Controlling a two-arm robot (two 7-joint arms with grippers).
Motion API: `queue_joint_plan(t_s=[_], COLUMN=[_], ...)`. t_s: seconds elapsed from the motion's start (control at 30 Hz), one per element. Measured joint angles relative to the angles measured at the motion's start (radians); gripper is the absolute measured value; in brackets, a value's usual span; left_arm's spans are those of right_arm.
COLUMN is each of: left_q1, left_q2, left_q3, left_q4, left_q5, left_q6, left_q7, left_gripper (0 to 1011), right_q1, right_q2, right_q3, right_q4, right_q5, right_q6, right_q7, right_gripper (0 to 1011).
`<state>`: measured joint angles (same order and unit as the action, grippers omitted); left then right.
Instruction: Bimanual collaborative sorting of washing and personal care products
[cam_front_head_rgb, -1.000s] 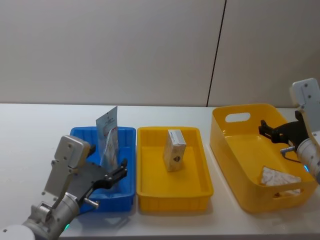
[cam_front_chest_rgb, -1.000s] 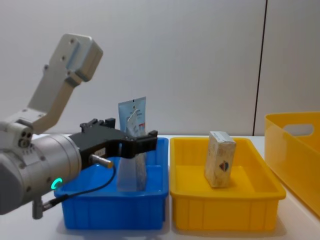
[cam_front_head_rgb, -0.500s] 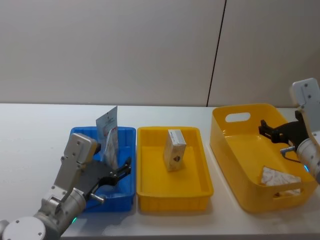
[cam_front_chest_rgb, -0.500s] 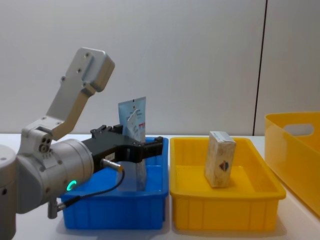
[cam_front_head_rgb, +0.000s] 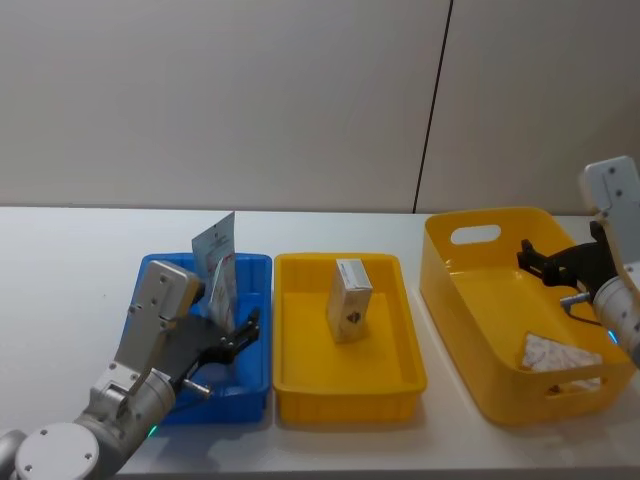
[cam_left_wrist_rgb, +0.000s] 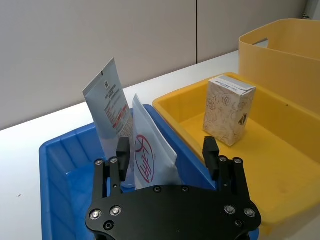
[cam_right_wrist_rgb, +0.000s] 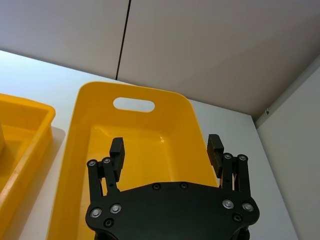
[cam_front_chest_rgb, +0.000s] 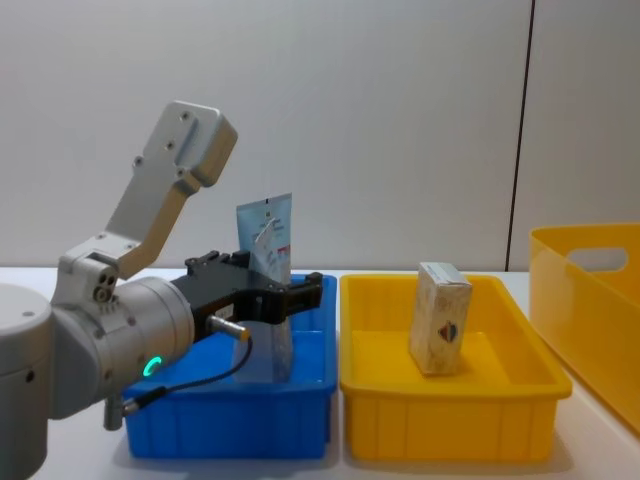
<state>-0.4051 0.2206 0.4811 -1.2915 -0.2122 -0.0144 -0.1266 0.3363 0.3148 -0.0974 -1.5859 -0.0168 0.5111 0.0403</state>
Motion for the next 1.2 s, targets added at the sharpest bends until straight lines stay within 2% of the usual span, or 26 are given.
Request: queue_joint_plan(t_s=[0.07,0.13,0.3,0.33,0.47,0.53,0.6,0.73,1.2], left_q1=[-0.002,-0.004,-0.009,-0.009,-0.011,-0.011,-0.012,-0.013,-0.015], left_q2=[-0.001,-0.003,-0.005,-0.006,-0.007,-0.007,-0.008,-0.009,-0.01], left_q3=[0.0,0.0,0.0,0.0,0.0,0.0,0.0,0.0,0.0], left_q4=[0.003,0.007,0.014,0.015,0.018,0.019,0.02,0.022,0.025], left_q5=[0.001,0.002,0.005,0.005,0.006,0.006,0.007,0.007,0.008], left_q6=[-0.001,-0.001,-0.002,-0.002,-0.003,-0.003,-0.003,-0.004,-0.004], left_q7=[0.0,0.0,0.001,0.001,0.001,0.001,0.001,0.001,0.001], left_gripper=[838,817,630,630,445,426,341,247,178], right_q1=[0.0,0.0,0.0,0.0,0.0,0.0,0.0,0.0,0.0], right_q2=[0.0,0.0,0.0,0.0,0.0,0.0,0.0,0.0,0.0], right_q3=[0.0,0.0,0.0,0.0,0.0,0.0,0.0,0.0,0.0], right_q4=[0.0,0.0,0.0,0.0,0.0,0.0,0.0,0.0,0.0], right_q5=[0.0,0.0,0.0,0.0,0.0,0.0,0.0,0.0,0.0], right_q6=[0.0,0.0,0.0,0.0,0.0,0.0,0.0,0.0,0.0], right_q7=[0.0,0.0,0.0,0.0,0.0,0.0,0.0,0.0,0.0], right_gripper=[1003,1003,1003,1004,1003,1003,1003,1003,1003])
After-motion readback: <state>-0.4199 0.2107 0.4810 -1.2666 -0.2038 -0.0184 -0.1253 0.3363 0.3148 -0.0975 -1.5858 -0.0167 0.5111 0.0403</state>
